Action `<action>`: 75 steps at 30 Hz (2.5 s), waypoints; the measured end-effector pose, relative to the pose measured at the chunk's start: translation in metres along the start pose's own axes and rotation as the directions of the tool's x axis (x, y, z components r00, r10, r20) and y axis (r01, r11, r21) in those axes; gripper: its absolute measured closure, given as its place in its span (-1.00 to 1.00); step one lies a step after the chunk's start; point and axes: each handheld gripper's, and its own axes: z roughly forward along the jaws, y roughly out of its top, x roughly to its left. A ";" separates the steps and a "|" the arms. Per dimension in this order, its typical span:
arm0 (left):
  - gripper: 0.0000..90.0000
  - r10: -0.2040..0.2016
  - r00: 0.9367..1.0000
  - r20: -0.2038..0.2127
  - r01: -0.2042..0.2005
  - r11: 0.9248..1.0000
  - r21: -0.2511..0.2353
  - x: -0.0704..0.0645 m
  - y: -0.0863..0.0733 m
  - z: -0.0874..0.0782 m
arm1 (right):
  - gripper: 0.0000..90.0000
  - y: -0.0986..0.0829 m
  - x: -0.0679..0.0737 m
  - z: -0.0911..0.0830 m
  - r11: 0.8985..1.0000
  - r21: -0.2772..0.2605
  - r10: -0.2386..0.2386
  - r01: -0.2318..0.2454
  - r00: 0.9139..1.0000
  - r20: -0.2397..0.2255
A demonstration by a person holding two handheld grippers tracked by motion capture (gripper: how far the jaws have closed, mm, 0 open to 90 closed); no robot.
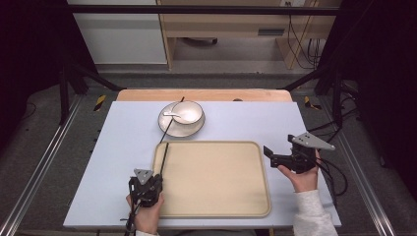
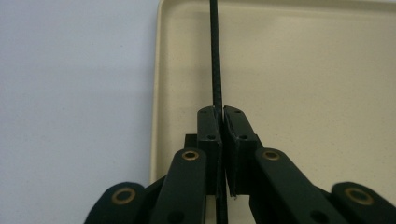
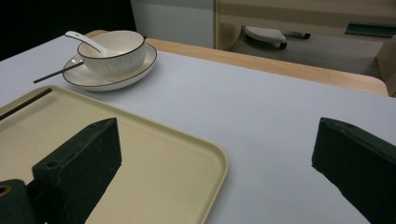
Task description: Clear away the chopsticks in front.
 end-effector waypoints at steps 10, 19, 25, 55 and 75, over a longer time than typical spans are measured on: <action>0.90 0.008 1.000 -0.006 -0.008 1.000 0.023 -0.001 0.002 0.001 | -0.96 0.000 0.000 0.000 1.000 0.000 0.000 0.000 1.000 0.000; 0.68 0.046 0.998 0.046 -0.043 0.998 -0.050 0.003 0.021 -0.008 | -0.96 0.001 -0.002 -0.002 1.000 -0.008 0.003 -0.003 1.000 0.004; 0.40 0.086 0.993 0.083 -0.075 0.989 -0.127 0.012 0.045 -0.014 | -0.96 0.001 -0.002 -0.004 1.000 -0.016 0.010 -0.009 1.000 0.007; -0.41 0.259 0.947 0.191 -0.230 0.960 -0.162 0.045 0.141 0.038 | -0.96 0.000 -0.003 -0.002 1.000 -0.007 0.000 0.000 1.000 0.014; -0.20 0.344 0.923 0.174 -0.345 0.938 -0.024 0.040 0.156 0.102 | -0.95 -0.001 -0.001 0.004 1.000 0.007 -0.002 0.002 1.000 0.016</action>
